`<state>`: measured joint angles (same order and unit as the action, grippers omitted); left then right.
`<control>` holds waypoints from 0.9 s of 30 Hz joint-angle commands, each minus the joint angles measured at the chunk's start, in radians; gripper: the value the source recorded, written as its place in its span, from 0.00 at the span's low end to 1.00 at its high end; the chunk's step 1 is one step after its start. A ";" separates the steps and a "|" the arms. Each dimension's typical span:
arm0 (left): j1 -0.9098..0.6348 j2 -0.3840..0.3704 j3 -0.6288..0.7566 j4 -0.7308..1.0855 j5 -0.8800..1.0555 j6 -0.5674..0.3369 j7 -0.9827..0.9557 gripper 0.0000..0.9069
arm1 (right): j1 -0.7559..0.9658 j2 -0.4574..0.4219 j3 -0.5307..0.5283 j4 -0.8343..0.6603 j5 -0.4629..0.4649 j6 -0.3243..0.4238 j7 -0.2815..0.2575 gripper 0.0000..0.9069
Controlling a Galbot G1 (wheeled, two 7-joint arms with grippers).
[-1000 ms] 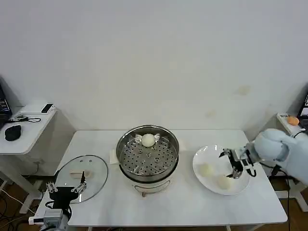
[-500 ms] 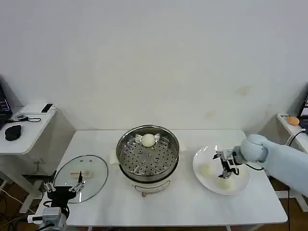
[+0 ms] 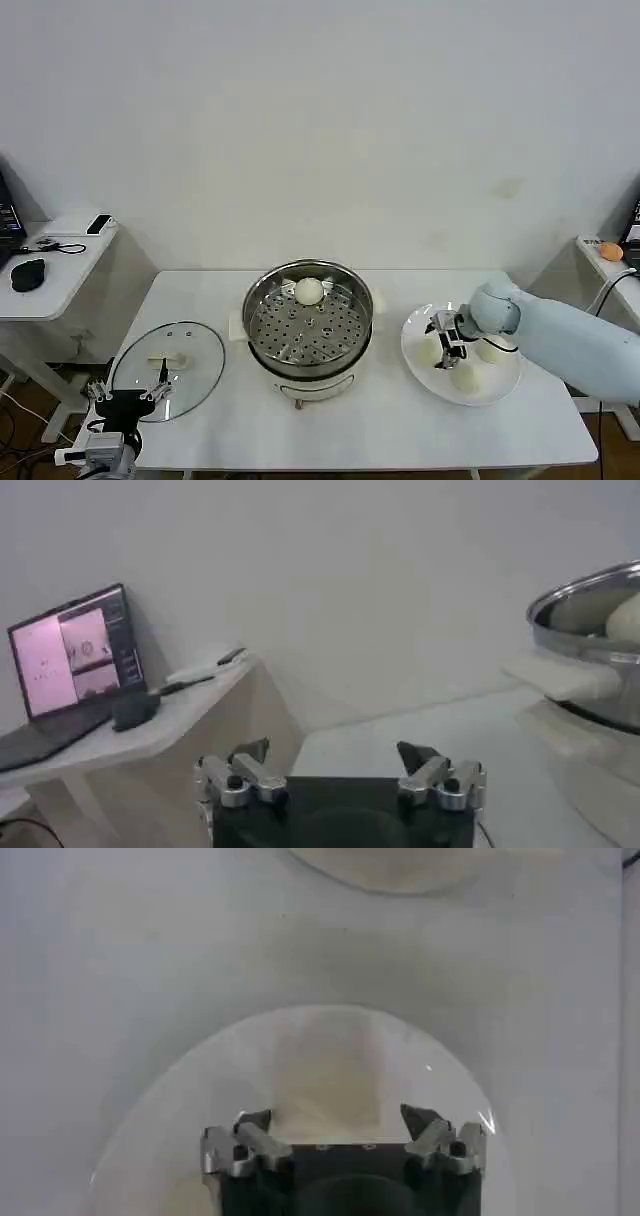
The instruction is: Take steamed baozi put them in steamer then cover it.
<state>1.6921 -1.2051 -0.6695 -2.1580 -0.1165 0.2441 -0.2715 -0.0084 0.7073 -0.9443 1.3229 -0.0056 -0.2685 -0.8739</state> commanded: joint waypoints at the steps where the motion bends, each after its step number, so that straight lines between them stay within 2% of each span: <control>1: 0.000 0.000 0.000 0.001 0.000 0.000 -0.001 1.00 | -0.007 0.028 0.004 -0.023 -0.012 -0.009 -0.008 0.79; 6: 0.003 0.001 -0.003 -0.002 0.000 0.000 -0.001 1.00 | -0.013 0.035 0.004 -0.027 -0.015 -0.010 -0.022 0.72; 17: 0.003 -0.005 0.000 -0.007 0.001 0.000 -0.001 1.00 | 0.012 0.015 0.007 -0.025 -0.033 -0.007 -0.084 0.72; 27: -0.004 -0.007 0.007 -0.011 0.001 0.000 -0.001 1.00 | 0.200 -0.067 -0.013 0.065 0.030 -0.010 -0.121 0.72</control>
<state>1.6876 -1.2123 -0.6629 -2.1682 -0.1162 0.2440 -0.2724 0.1053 0.6683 -0.9553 1.3574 0.0024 -0.2835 -0.9743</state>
